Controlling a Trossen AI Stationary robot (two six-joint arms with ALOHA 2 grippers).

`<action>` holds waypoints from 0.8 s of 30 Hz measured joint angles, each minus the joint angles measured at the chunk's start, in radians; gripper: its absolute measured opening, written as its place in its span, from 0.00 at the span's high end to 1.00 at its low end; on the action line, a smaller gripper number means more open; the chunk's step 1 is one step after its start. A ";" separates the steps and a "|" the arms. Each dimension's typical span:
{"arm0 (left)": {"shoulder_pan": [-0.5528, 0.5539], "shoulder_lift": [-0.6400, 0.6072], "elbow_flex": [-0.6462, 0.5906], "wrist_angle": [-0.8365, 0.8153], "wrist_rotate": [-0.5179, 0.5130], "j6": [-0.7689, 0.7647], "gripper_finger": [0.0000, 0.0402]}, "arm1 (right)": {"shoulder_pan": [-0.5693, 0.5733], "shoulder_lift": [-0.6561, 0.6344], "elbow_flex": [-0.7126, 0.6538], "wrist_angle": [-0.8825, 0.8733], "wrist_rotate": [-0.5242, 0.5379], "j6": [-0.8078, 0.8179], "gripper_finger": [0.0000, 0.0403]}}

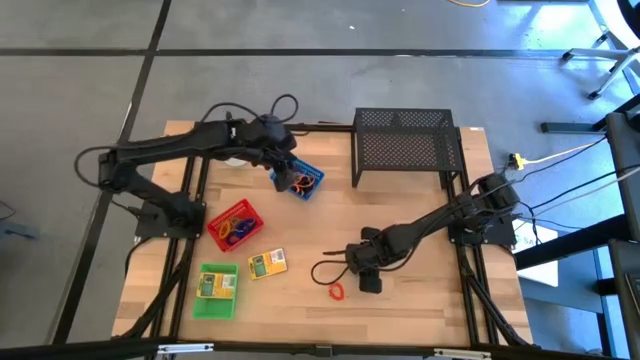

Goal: Pick & Place Office Desk Supplies
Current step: Put the blue rubber band into the blue bin

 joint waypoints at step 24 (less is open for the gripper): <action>-0.161 -0.217 0.000 -0.003 -0.006 -0.150 0.61 | -0.048 -0.004 -0.005 -0.001 0.097 -0.046 0.99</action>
